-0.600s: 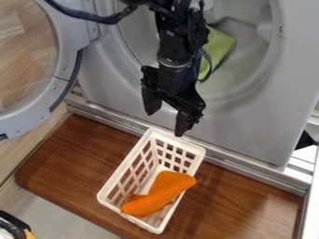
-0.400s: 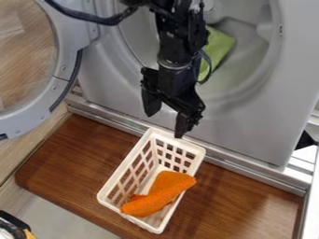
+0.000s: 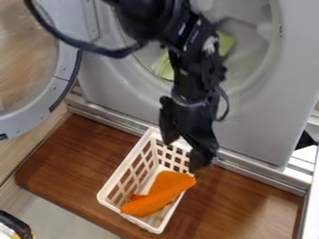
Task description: Moved the orange cloth onto to the table
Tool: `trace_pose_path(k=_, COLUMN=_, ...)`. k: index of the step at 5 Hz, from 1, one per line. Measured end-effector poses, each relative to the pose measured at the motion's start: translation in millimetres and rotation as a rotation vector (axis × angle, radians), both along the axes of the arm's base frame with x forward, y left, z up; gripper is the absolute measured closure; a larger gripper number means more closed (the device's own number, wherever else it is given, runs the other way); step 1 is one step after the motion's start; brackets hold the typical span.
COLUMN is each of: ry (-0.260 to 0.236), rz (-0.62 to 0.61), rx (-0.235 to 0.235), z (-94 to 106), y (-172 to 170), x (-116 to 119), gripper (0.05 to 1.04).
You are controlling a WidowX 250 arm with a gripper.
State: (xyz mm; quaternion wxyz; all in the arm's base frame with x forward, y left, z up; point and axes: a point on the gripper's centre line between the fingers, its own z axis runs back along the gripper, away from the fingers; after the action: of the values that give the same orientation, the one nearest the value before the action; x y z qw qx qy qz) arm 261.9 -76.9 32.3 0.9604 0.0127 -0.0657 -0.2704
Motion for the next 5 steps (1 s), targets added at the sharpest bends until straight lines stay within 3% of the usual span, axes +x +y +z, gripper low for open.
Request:
trace_pose_path(k=1, ry=0.001, rz=-0.075, rx=-0.007, z=-4.7, y=-17, x=-4, gripper=0.083)
trace_pose_path(k=3, ry=0.075, rz=-0.077, rx=0.001, z=-32.5, y=-14, x=1, gripper=0.138)
trace_pose_path(k=5, ry=0.077, rz=-0.044, rx=0.004, z=-30.7, y=-14, x=3, gripper=0.741)
